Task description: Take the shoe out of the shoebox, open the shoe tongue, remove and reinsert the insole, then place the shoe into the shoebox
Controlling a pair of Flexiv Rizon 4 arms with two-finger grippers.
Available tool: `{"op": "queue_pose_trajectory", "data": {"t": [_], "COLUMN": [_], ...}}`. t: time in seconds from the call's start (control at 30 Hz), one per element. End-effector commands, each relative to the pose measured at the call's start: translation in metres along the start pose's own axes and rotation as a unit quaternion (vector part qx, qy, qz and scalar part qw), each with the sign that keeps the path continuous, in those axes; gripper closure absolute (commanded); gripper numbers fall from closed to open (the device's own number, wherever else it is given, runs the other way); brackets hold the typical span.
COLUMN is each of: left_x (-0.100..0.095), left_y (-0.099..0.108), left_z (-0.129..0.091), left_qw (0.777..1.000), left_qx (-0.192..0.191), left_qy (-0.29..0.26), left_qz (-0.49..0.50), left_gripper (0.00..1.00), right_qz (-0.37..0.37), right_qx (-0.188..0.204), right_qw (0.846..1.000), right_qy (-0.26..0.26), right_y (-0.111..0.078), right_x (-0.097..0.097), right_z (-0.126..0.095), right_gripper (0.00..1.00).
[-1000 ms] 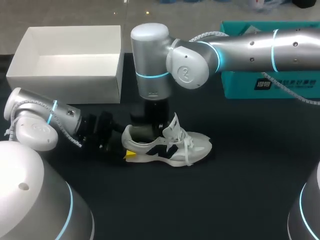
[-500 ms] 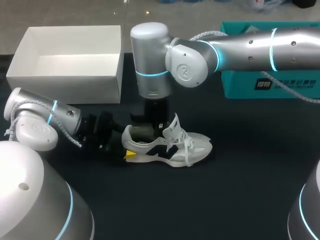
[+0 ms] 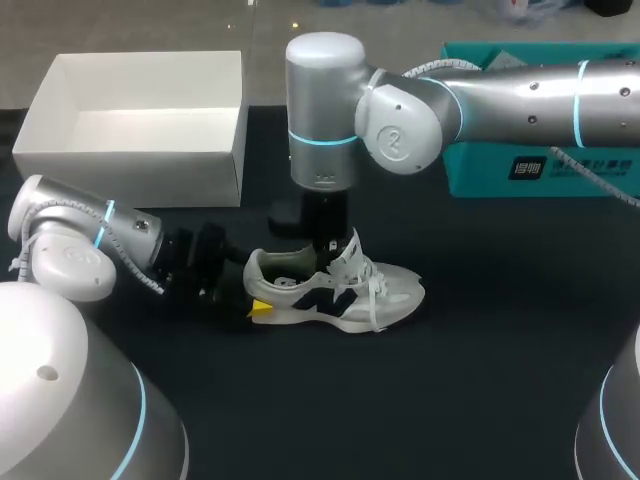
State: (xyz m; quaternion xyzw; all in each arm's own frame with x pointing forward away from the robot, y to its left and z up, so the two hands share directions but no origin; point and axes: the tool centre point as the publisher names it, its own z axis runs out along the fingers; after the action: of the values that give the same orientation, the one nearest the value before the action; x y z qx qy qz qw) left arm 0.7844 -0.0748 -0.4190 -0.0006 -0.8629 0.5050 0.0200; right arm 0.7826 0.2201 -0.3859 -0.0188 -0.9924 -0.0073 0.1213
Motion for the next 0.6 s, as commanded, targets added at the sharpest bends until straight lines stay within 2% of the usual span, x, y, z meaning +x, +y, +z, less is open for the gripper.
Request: {"op": "queue_pose_trajectory", "data": {"t": [0.03, 0.3, 0.43, 0.6], "left_x": [-0.003, -0.003, -0.003, -0.003], "left_y": [0.001, 0.001, 0.001, 0.001], "left_z": [0.001, 0.001, 0.001, 0.001], "left_qw": [1.000, 1.000, 1.000, 1.000], "left_qx": [-0.001, -0.001, -0.001, -0.001], "left_qy": [0.000, 0.000, 0.000, 0.000], "left_qz": [-0.001, -0.001, -0.001, -0.001], "left_gripper": [1.00, 1.00, 1.00, 1.00], "right_qz": [-0.005, -0.020, -0.021, -0.021], "right_qx": [-0.011, -0.021, -0.041, -0.092], "right_qw": [1.000, 0.999, 0.998, 0.994], "right_qy": [-0.013, -0.029, -0.039, -0.049], "right_y": [-0.007, -0.005, -0.011, -0.010], "right_x": [0.009, 0.010, 0.009, 0.009], "right_z": [-0.018, -0.034, -0.043, -0.057], "right_gripper": [1.00, 1.00, 1.00, 1.00]}}
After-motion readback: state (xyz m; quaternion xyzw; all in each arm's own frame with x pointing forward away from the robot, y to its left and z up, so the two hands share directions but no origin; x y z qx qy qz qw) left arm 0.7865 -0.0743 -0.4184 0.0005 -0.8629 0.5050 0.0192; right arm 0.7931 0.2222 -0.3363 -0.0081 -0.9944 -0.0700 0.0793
